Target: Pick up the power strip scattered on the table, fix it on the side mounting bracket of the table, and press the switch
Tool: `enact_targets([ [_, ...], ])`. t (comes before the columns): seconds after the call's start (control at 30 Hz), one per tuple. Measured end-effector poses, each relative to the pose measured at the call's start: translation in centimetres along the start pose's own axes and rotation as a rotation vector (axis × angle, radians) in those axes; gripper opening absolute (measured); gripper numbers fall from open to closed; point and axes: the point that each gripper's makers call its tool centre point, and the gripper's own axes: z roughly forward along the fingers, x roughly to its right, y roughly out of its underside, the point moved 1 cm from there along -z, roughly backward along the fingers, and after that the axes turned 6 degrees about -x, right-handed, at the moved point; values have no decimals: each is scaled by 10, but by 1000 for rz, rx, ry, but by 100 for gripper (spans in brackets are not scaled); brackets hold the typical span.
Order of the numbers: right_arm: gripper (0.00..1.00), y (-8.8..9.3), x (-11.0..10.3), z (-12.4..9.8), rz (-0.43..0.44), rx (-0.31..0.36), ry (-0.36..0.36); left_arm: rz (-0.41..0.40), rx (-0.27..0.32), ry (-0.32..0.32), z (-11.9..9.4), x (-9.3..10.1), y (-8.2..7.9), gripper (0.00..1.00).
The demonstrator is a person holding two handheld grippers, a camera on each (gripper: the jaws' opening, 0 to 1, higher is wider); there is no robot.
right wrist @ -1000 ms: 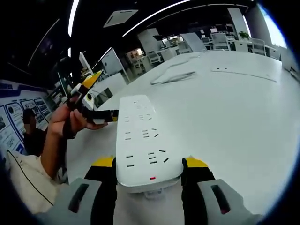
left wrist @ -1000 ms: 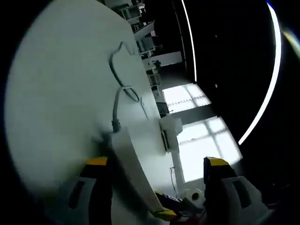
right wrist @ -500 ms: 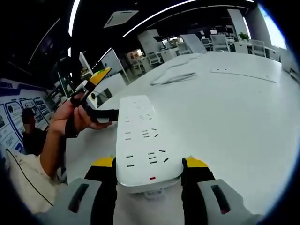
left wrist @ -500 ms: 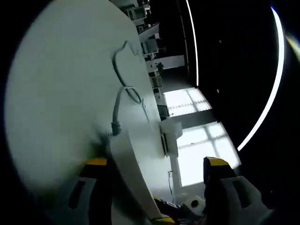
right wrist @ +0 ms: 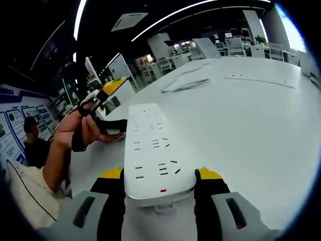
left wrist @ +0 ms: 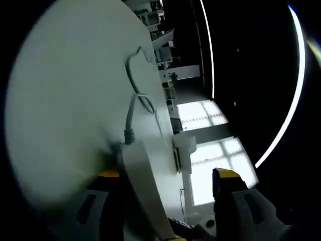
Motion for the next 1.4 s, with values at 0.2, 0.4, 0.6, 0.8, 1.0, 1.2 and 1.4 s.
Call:
enact_targets([
  [0.2,50,0,0,0,-6,0,2,-2,-5,-20,-1,-4,3,64],
  [0.4,50,1,0,0,-12,4,1,-19,-15,-26,-1,-8,6,57],
  [0.6,50,-1,3,-1,-13,7,-1,-33,-13,-37,-2,-16,7,49],
  [0.8,50,0,2,-1,-8,14,-5,-41,-10,-41,-3,-16,7,45],
  [1.0,50,1,0,0,-14,20,0,-27,-9,-46,-3,-19,6,40],
  [1.2,50,2,-1,0,-20,23,2,-19,-8,-60,-2,-23,6,33],
  [1.4,50,2,-2,0,-25,27,3,-8,-5,-68,-1,-25,5,31],
])
